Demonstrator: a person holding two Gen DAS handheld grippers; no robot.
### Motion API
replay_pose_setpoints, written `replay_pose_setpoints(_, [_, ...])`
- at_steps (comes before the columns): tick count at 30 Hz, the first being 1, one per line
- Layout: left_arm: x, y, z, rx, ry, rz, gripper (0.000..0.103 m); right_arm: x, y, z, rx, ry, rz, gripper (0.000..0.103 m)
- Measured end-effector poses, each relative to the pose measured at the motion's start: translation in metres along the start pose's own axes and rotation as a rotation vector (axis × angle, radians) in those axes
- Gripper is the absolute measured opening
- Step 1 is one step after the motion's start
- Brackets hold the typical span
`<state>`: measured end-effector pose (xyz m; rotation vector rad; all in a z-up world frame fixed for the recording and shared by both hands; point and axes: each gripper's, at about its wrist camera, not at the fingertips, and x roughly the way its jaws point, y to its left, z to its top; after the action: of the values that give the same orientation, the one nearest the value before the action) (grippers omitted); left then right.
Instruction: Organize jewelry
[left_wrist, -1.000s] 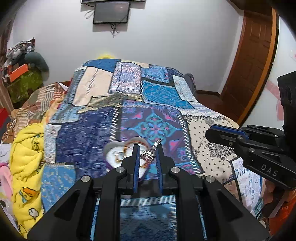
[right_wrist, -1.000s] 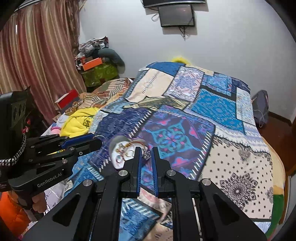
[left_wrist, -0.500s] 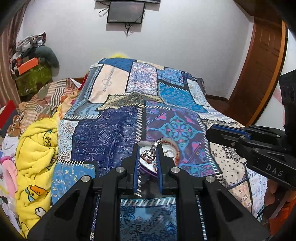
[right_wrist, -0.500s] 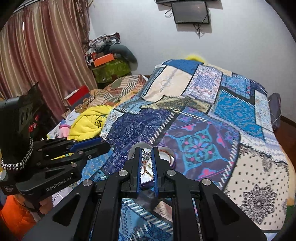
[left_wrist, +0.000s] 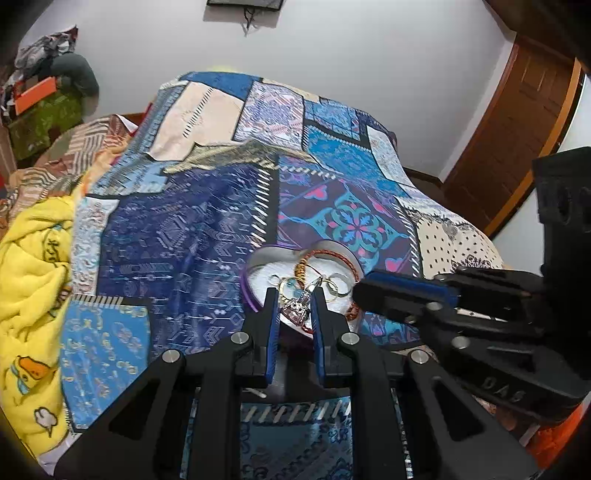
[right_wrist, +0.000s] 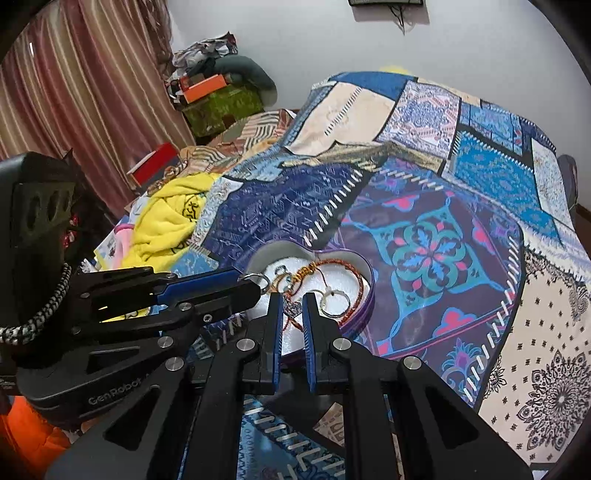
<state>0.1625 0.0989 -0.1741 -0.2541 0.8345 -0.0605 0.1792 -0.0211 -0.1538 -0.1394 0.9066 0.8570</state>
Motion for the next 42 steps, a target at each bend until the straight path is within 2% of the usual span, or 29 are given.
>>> replay_pose_setpoints(6, [0.01, 0.001, -0.001, 0.002, 0.021, -0.002, 0.015, 0.009, -0.002, -0.002, -0.008, 0.028, -0.001, 0.009])
replay_pose_setpoints(14, [0.008, 0.003, 0.002, 0.004, 0.011, 0.0, 0.015, 0.012, 0.002, -0.003, -0.032, 0.067, -0.016, 0.01])
replay_pose_setpoints(16, [0.005, 0.003, 0.003, 0.005, 0.004, 0.002, 0.015, 0.006, 0.003, -0.001, -0.032, 0.058, -0.023, 0.017])
replay_pose_setpoints(19, [-0.005, 0.002, 0.005, 0.011, -0.015, 0.017, 0.015, -0.006, 0.006, 0.002, -0.034, 0.029, -0.032, 0.02])
replay_pose_setpoints(25, [-0.039, -0.004, 0.009, 0.022, -0.074, 0.048, 0.015, -0.056, 0.015, 0.01, -0.029, -0.086, -0.069, 0.02])
replay_pose_setpoints(30, [-0.084, -0.018, 0.013, 0.053, -0.166, 0.081, 0.015, -0.12, 0.035, 0.014, -0.058, -0.24, -0.125, 0.02])
replay_pose_setpoints(35, [-0.145, -0.041, 0.013, 0.091, -0.305, 0.099, 0.016, -0.185, 0.06, 0.007, -0.075, -0.412, -0.134, 0.02])
replay_pose_setpoints(38, [-0.181, -0.056, 0.009, 0.11, -0.394, 0.109, 0.026, -0.219, 0.08, -0.003, -0.095, -0.513, -0.154, 0.02])
replay_pose_setpoints(42, [-0.232, -0.076, -0.003, 0.14, -0.529, 0.132, 0.032, -0.249, 0.101, -0.016, -0.109, -0.601, -0.184, 0.02])
